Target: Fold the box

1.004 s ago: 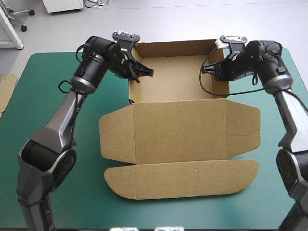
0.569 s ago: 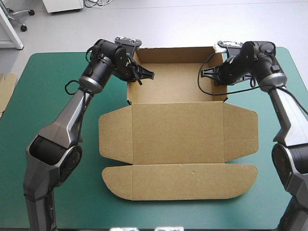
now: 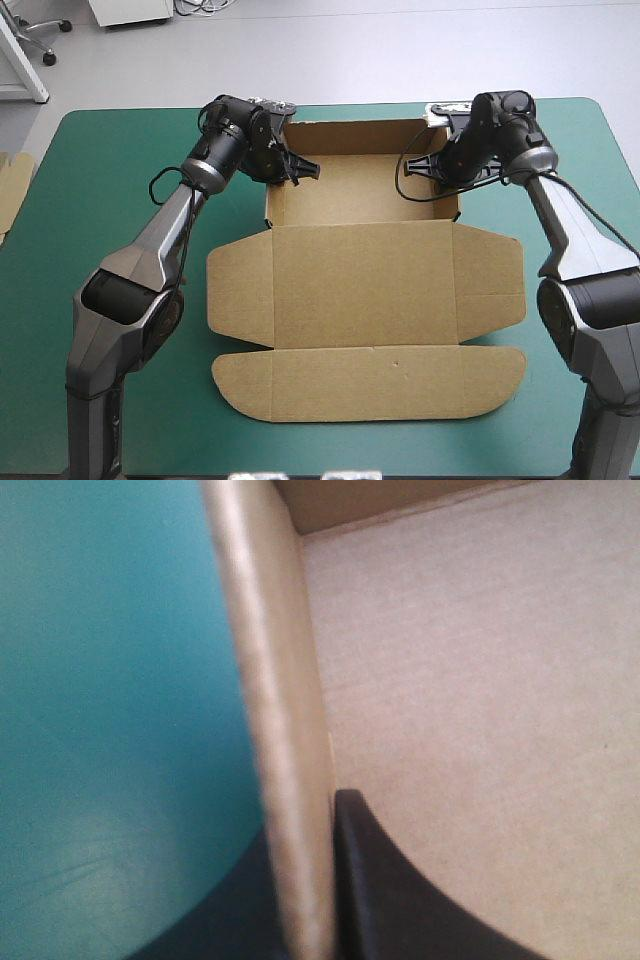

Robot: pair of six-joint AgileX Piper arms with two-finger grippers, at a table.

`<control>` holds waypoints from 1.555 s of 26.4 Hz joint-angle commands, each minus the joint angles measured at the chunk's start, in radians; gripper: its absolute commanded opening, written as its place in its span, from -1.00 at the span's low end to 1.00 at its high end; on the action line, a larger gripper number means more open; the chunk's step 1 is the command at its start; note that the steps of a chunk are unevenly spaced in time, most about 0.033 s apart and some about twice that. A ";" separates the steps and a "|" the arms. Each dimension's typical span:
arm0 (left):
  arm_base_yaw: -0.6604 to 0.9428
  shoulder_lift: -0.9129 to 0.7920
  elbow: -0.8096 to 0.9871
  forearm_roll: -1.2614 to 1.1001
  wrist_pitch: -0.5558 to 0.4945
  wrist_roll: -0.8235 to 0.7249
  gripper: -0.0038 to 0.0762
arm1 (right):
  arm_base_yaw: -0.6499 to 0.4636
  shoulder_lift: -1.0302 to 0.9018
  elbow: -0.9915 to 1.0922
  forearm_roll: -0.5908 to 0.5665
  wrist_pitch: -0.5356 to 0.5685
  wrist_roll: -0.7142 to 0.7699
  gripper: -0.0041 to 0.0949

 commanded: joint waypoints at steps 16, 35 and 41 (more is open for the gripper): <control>0.056 0.053 -0.023 0.001 0.023 0.035 -0.94 | 0.034 0.044 -0.037 -0.047 -0.009 -0.015 -0.94; 0.062 0.095 -0.023 -0.008 0.001 0.033 -0.94 | 0.034 0.081 -0.037 -0.033 -0.013 -0.015 -0.94; 0.066 0.095 -0.023 -0.007 0.003 0.033 -0.94 | 0.034 0.081 -0.037 -0.035 -0.015 -0.024 -0.94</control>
